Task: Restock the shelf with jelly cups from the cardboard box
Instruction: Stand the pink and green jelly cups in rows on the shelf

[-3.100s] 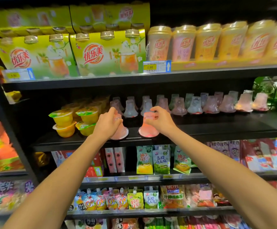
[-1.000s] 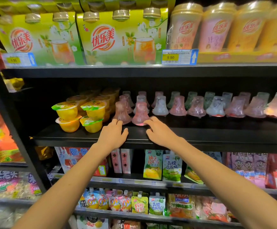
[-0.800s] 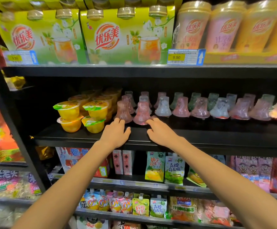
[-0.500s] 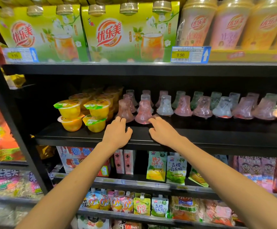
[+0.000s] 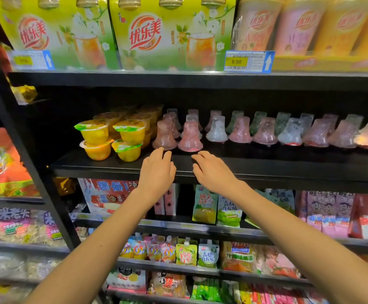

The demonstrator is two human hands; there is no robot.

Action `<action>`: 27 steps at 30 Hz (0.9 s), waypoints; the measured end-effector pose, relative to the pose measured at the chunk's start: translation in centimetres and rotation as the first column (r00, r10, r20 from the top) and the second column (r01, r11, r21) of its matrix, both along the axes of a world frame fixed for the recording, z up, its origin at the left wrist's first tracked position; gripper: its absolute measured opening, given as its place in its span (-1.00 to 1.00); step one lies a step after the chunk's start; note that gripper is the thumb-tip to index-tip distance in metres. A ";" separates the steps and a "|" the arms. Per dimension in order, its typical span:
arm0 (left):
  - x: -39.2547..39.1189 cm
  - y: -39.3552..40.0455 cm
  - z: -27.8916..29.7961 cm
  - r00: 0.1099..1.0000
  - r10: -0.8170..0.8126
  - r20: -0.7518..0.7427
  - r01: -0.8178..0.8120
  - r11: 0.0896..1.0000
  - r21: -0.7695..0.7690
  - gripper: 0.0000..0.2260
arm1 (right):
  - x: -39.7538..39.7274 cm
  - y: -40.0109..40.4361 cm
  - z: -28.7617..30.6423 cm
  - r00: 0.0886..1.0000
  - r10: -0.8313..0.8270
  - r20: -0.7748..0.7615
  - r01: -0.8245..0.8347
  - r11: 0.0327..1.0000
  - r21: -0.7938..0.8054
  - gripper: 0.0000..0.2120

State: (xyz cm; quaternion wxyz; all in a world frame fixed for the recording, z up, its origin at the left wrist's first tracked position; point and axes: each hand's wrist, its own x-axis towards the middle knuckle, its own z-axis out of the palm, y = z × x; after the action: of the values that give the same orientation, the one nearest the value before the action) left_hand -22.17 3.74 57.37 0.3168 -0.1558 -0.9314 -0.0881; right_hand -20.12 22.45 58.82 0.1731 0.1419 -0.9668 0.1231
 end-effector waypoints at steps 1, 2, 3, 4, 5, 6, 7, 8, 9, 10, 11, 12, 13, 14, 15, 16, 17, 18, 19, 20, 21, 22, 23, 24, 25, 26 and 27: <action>0.5 0.1 -0.2 1.000 -0.013 -0.011 0.013 1.000 -0.008 -0.72 | 0.5 -0.1 -0.2 0.999 0.010 -0.035 -0.010 1.000 0.013 -0.59; 1.1 0.2 -0.4 1.000 -0.023 -0.019 0.023 1.000 -0.006 -0.71 | 1.1 -0.3 -0.4 0.998 0.022 -0.062 -0.021 1.000 0.016 -0.60; 1.7 0.3 -0.5 0.999 -0.026 -0.029 0.026 1.000 0.002 -0.69 | 1.8 -0.5 -0.6 0.996 0.037 -0.083 -0.037 0.999 0.010 -0.61; 2.4 0.2 -0.5 0.999 -0.019 -0.039 0.020 1.000 0.009 -0.67 | 2.5 -0.6 -0.7 0.994 0.054 -0.097 -0.055 0.999 0.001 -0.61; 3.2 0.2 -0.7 0.999 -0.009 -0.044 0.009 1.000 0.014 -0.64 | 3.3 -0.8 -0.9 0.991 0.074 -0.109 -0.075 0.997 0.000 -0.60; 4.0 0.1 -0.9 0.999 -0.002 -0.048 0.003 1.000 0.014 -0.61 | 4.2 -1.0 -1.2 0.988 0.094 -0.123 -0.093 0.996 0.013 -0.58; 4.9 -0.1 -1.3 0.999 -0.005 -0.050 0.006 1.000 0.016 -0.58 | 5.1 -1.1 -1.6 0.984 0.114 -0.139 -0.111 0.993 0.029 -0.57; 5.7 -0.3 -1.8 0.999 -0.011 -0.047 0.012 1.000 0.017 -0.56 | 5.9 -1.3 -2.1 0.979 0.139 -0.150 -0.133 0.990 0.047 -0.56; 6.7 -0.6 -2.4 0.999 -0.018 -0.037 0.018 1.000 0.019 -0.54 | 6.7 -1.5 -2.8 0.973 0.171 -0.155 -0.162 0.985 0.065 -0.55; 7.6 -1.0 -3.2 0.999 -0.024 -0.024 0.025 1.000 0.017 -0.53 | 7.5 -1.8 -3.5 0.966 0.207 -0.155 -0.196 0.977 0.083 -0.55; 8.4 -1.3 -4.3 1.000 -0.029 -0.009 0.029 0.999 0.021 -0.52 | 8.2 -2.1 -4.5 0.960 0.241 -0.144 -0.230 0.969 0.093 -0.54; 9.2 -1.7 -5.5 0.999 -0.037 0.008 0.037 0.999 0.026 -0.51 | 8.9 -2.4 -5.6 0.955 0.268 -0.124 -0.256 0.961 0.104 -0.52; 9.9 -2.0 -6.8 0.998 -0.045 0.035 0.044 0.999 0.026 -0.51 | 9.5 -2.8 -6.7 0.954 0.286 -0.092 -0.275 0.954 0.121 -0.50; 10.9 -2.4 -8.4 0.997 -0.043 0.070 0.041 0.999 0.023 -0.51 | 10.2 -3.3 -8.2 0.953 0.298 -0.052 -0.289 0.948 0.135 -0.48; 11.7 -2.6 -9.6 0.994 -0.043 0.099 0.041 0.999 0.021 -0.51 | 10.6 -3.5 -9.3 0.954 0.298 -0.021 -0.293 0.946 0.138 -0.47; 12.5 -2.9 -11.0 0.991 -0.034 0.132 0.032 0.999 0.020 -0.51 | 11.0 -3.8 -10.7 0.951 0.308 0.016 -0.307 0.943 0.125 -0.47; 13.2 -3.3 -12.5 0.983 -0.016 0.182 0.013 1.000 0.018 -0.52 | 11.4 -4.1 -12.2 0.946 0.320 0.060 -0.325 0.940 0.101 -0.47; 13.8 -3.7 -14.2 0.971 -0.002 0.239 0.000 1.000 0.007 -0.52 | 11.7 -4.4 -13.7 0.939 0.329 0.103 -0.337 0.939 0.076 -0.46; 14.5 -4.1 -15.9 0.957 0.015 0.289 -0.014 1.000 -0.006 -0.53 | 12.1 -4.8 -15.3 0.933 0.325 0.153 -0.336 0.940 0.052 -0.45; 15.0 -4.5 -17.6 0.942 0.030 0.334 -0.026 1.000 -0.015 -0.52 | 12.6 -5.1 -16.7 0.927 0.320 0.197 -0.332 0.943 0.028 -0.44; 15.7 -4.7 -19.2 0.924 0.047 0.380 -0.043 0.999 -0.018 -0.52 | 13.1 -5.4 -18.2 0.919 0.321 0.230 -0.328 0.945 -0.006 -0.44; 16.4 -4.9 -21.1 0.901 0.069 0.428 -0.066 0.998 -0.023 -0.50 | 13.5 -5.6 -19.9 0.911 0.328 0.251 -0.327 0.944 -0.045 -0.46; 17.3 -4.9 -22.8 0.873 0.090 0.480 -0.087 0.996 -0.029 -0.48 | 14.0 -5.8 -21.4 0.903 0.333 0.273 -0.325 0.943 -0.074 -0.49; 18.3 -4.9 -24.6 0.848 0.098 0.520 -0.101 0.995 -0.023 -0.45 | 14.5 -5.9 -23.1 0.893 0.342 0.292 -0.330 0.940 -0.089 -0.51; 19.3 -4.9 -26.6 0.830 0.092 0.550 -0.106 0.994 -0.007 -0.42 | 15.1 -5.9 -24.8 0.885 0.352 0.304 -0.335 0.936 -0.107 -0.49; 20.5 -4.7 -28.6 0.810 0.085 0.580 -0.105 0.994 0.001 -0.40 | 15.7 -5.8 -26.7 0.872 0.359 0.333 -0.335 0.933 -0.128 -0.46; 21.7 -4.5 -30.5 0.774 0.091 0.626 -0.109 0.994 -0.010 -0.41 | 16.4 -5.7 -28.5 0.856 0.358 0.373 -0.331 0.934 -0.136 -0.44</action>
State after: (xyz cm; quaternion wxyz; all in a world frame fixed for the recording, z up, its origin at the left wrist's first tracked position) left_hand -0.43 -0.79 26.86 -0.0040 -0.0639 -0.9894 -0.1302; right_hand -3.75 16.78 30.28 -0.0441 0.2791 -0.9359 0.2103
